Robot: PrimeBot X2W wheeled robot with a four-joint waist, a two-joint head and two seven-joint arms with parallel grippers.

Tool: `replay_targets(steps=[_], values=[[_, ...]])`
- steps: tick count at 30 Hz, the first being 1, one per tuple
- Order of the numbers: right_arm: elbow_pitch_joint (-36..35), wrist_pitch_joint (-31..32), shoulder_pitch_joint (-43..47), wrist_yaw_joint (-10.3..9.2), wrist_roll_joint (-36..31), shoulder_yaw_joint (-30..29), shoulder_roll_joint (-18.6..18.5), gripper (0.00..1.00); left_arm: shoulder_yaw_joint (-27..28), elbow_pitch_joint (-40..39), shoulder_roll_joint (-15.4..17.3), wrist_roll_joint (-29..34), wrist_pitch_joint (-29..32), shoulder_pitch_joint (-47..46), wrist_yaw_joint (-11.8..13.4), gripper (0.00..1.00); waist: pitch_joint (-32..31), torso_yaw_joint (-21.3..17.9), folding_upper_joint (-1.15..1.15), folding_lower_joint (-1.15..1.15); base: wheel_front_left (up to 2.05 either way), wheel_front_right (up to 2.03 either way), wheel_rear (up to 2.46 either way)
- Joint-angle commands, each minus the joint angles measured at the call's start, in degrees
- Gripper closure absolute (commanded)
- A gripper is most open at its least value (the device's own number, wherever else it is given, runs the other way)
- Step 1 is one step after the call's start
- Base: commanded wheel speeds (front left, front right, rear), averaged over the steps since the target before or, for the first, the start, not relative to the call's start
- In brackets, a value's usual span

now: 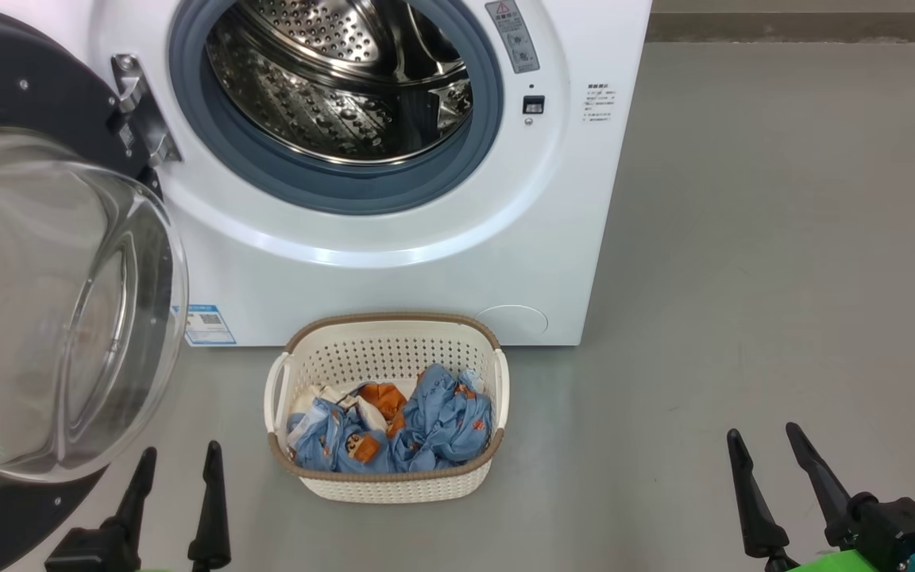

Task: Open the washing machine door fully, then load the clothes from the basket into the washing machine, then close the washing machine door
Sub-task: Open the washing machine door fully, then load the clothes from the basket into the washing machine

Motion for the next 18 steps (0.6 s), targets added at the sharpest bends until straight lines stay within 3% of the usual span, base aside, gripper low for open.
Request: replay_targets(steps=[1, 18], values=[[-1.9, -0.7, -0.8, 0.10, -0.9, 1.0, -0.3, 0.00, 1.7, -1.4, 0.8, 0.9, -0.4, -0.4, -0.1, 0.00, 0.0, 0.2, 0.00, 0.00, 0.00, 0.00, 0.00], [-0.7, -0.7, -0.6, 0.10, -2.5, 0.3, -0.2, 0.00, 1.4, -1.6, 0.7, 1.3, -0.4, 0.2, -0.1, 0.00, -0.3, 0.9, 0.00, 0.00, 0.00, 0.00, 0.00]])
